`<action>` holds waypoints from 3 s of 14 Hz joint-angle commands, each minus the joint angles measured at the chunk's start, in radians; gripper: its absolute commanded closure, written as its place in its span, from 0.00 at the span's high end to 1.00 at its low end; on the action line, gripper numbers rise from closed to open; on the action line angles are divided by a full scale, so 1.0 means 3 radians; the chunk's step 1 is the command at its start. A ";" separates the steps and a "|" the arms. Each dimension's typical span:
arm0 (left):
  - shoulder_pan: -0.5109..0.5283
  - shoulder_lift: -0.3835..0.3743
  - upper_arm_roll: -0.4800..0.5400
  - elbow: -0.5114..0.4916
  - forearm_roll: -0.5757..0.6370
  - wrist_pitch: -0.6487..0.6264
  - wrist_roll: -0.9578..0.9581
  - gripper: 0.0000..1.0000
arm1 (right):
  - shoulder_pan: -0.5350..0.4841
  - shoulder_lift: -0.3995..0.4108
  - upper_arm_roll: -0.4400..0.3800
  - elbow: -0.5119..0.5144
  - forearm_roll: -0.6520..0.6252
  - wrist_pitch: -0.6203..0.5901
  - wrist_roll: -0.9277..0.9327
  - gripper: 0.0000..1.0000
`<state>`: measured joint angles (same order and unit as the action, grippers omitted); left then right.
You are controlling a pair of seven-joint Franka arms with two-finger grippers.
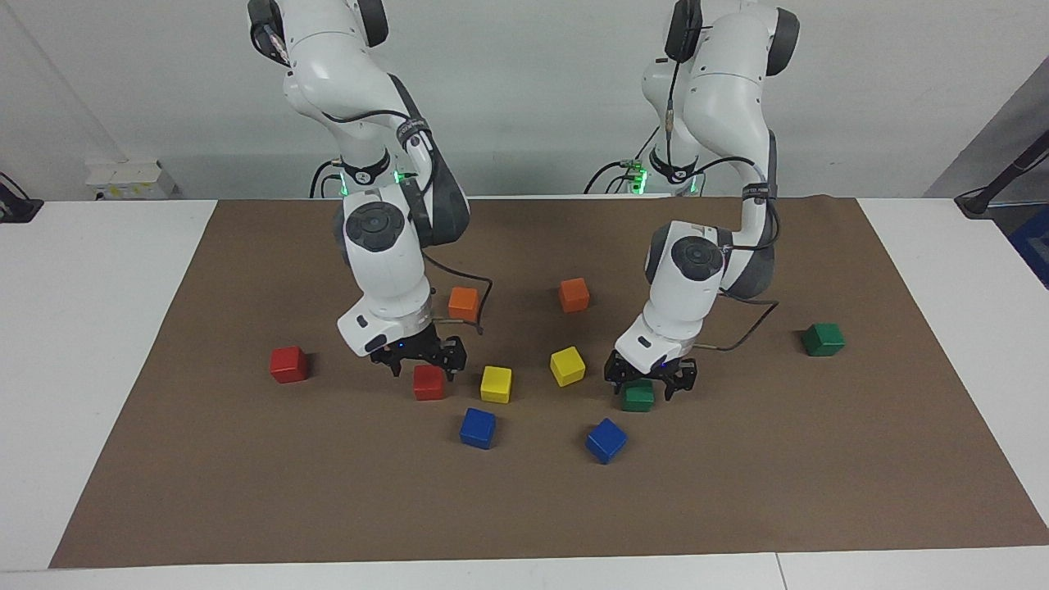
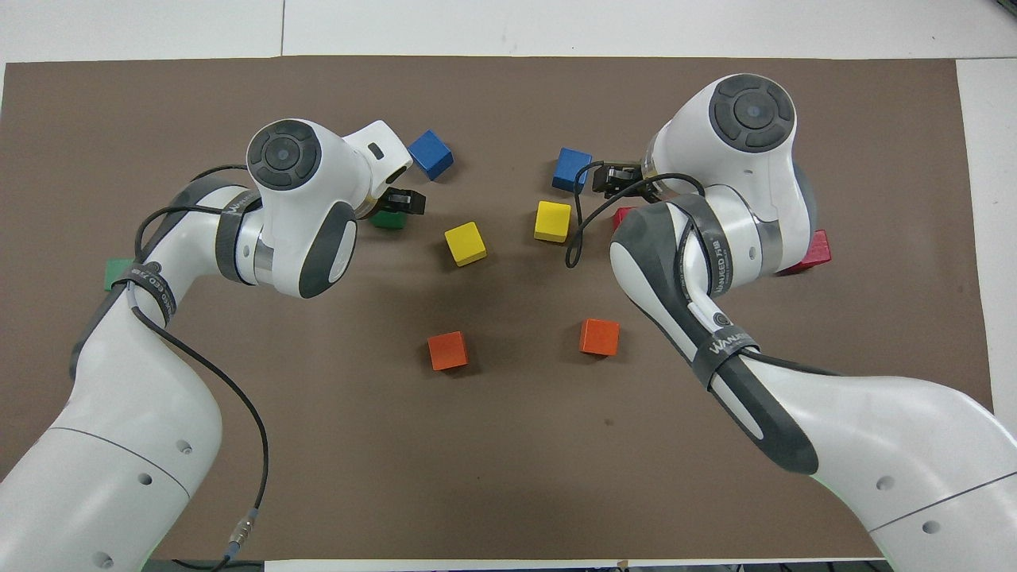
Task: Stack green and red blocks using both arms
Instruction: 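Carry the green block to the first green while the right gripper carries red, then set the green block by the other green while the right gripper lowers red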
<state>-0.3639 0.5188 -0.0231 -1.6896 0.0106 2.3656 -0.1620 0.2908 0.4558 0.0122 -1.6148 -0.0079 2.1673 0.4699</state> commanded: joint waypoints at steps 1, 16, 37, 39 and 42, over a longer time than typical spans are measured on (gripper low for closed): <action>-0.0050 0.0075 0.0046 0.0053 0.0062 0.0056 0.0029 0.93 | -0.0039 -0.0051 0.0026 -0.0404 -0.0025 0.0403 0.0014 0.99; 0.0511 -0.0731 0.0072 -0.0134 -0.0076 -0.0860 0.0436 0.00 | -0.0049 -0.0118 0.0026 -0.0601 -0.0229 0.0503 -0.0130 0.00; 0.2006 -0.1341 0.0067 -0.1491 -0.0245 0.0213 0.1885 0.00 | -0.1343 -0.1054 0.0021 -0.1239 -0.0158 0.0052 -0.2114 0.00; 0.2011 -0.1346 0.0072 -0.1542 -0.0347 0.0255 0.1890 0.00 | -0.1337 -0.1059 0.0026 -0.1285 -0.0158 0.0108 -0.2103 0.00; 0.2016 -0.1346 0.0072 -0.1654 -0.0388 0.0403 0.1885 0.00 | -0.1312 -0.1084 0.0021 -0.1418 -0.0158 0.0302 -0.2063 0.00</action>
<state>0.2285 0.1554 0.0051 -2.1223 -0.0796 2.4372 0.3876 -0.0944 0.1689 0.0078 -1.9801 -0.0664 2.2090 -0.1375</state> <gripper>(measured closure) 0.454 0.454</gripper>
